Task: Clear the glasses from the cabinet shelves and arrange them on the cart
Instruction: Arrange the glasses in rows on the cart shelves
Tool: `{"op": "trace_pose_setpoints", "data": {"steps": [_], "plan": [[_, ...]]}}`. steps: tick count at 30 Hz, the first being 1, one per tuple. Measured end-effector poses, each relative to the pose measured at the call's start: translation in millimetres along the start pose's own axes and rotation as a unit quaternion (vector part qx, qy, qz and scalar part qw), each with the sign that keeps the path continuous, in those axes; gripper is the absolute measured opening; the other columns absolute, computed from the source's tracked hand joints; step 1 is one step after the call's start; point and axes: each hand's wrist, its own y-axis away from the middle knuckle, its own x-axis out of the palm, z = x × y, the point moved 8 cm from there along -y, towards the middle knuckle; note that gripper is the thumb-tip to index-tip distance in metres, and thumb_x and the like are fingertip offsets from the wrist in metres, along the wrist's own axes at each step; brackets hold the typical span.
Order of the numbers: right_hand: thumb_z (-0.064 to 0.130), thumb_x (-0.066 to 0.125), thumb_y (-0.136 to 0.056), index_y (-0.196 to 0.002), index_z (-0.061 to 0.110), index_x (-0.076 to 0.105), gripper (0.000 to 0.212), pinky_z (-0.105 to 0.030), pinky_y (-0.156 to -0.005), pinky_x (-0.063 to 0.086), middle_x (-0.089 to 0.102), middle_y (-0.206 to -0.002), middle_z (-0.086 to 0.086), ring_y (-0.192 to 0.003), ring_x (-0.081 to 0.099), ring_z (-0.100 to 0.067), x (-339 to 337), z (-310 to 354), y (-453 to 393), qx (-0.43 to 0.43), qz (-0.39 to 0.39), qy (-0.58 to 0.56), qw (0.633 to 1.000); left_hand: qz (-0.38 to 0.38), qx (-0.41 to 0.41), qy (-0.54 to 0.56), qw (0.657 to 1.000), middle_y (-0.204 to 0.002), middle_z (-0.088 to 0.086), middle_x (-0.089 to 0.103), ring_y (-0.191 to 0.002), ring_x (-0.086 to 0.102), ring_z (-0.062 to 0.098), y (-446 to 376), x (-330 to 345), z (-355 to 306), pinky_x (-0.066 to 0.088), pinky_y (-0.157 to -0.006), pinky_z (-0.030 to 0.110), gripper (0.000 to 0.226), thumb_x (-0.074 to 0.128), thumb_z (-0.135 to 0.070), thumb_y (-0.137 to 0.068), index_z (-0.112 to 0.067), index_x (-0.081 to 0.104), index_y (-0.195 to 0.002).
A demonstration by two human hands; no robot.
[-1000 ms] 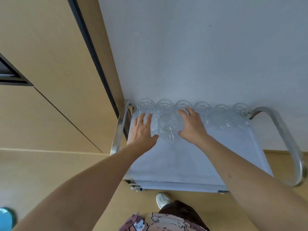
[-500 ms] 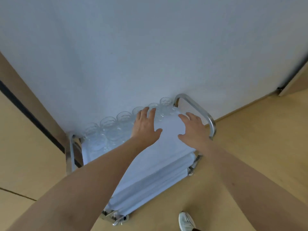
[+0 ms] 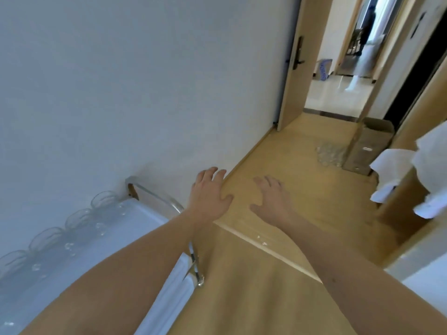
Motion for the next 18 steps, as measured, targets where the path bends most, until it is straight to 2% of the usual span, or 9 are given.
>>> {"op": "trace_pose_setpoints", "data": {"steps": [4,7,18], "plan": [[0.046,0.069,-0.086,-0.156,0.028,0.028,0.083,-0.050,-0.113,0.035,0.026,-0.162,-0.010,-0.145,0.026,-0.034,-38.5,-89.9,-19.8,0.047,-0.026,0.017,0.998,0.020,0.055,0.019,0.998,-0.156,0.007,0.035,-0.144,0.026,0.029,-59.5,46.0,-83.1,0.032,-0.116,0.047,0.074,0.065,-0.046,-0.087,-0.019,0.038,-0.151],[0.048,0.069,-0.086,-0.156,0.028,0.028,0.084,-0.049,-0.112,0.036,0.027,-0.162,-0.010,-0.144,0.027,-0.034,-61.7,-148.2,-31.0,0.088,-0.038,0.025,0.995,0.046,0.082,0.028,0.995,-0.154,0.008,0.038,-0.141,0.030,0.028,-95.5,79.0,-132.0,0.032,-0.115,0.043,0.073,0.066,-0.046,-0.088,-0.018,0.039,-0.151],[0.050,0.065,-0.090,-0.157,0.030,0.023,0.081,-0.049,-0.111,0.037,0.024,-0.162,-0.008,-0.145,0.027,-0.035,-94.1,-308.0,-98.9,0.234,-0.071,0.026,0.969,0.133,0.177,0.064,0.973,-0.157,0.005,0.035,-0.144,0.028,0.028,-251.3,194.9,-253.4,0.036,-0.114,0.045,0.076,0.065,-0.050,-0.089,-0.022,0.035,-0.153]]}}
